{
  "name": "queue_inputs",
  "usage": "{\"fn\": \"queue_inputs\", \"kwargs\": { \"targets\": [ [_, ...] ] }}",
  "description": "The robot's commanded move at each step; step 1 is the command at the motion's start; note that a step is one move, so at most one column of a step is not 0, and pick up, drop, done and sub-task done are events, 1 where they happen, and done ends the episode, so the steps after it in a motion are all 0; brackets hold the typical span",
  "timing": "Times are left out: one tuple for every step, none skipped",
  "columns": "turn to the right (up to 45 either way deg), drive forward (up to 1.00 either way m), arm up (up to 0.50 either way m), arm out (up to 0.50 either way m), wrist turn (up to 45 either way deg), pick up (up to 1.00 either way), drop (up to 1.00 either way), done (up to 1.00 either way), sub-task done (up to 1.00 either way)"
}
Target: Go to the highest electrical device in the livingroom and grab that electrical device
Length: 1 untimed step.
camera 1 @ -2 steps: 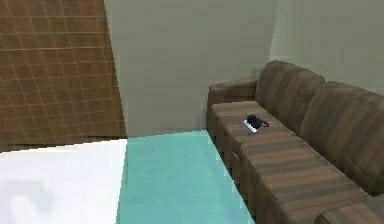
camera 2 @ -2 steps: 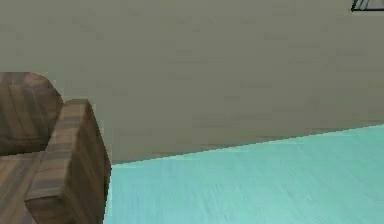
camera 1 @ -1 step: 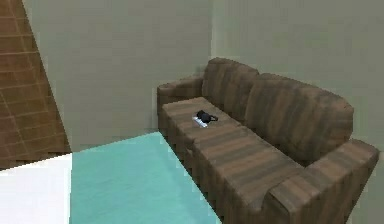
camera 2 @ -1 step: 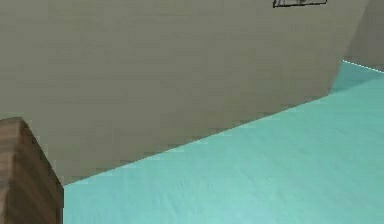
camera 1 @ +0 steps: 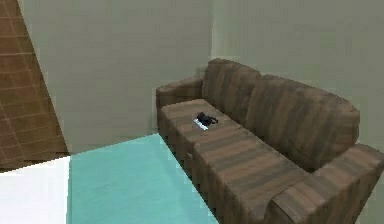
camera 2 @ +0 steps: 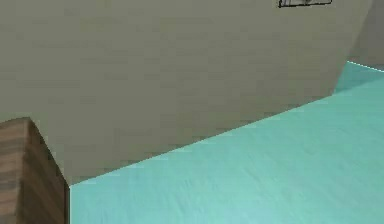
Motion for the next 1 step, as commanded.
{"fn": "queue_inputs", "kwargs": {
  "targets": [
    [-24.0, 0.00, 0.00, 0.00, 0.0, 0.00, 0.00, 0.00, 0.00]
  ]
}}
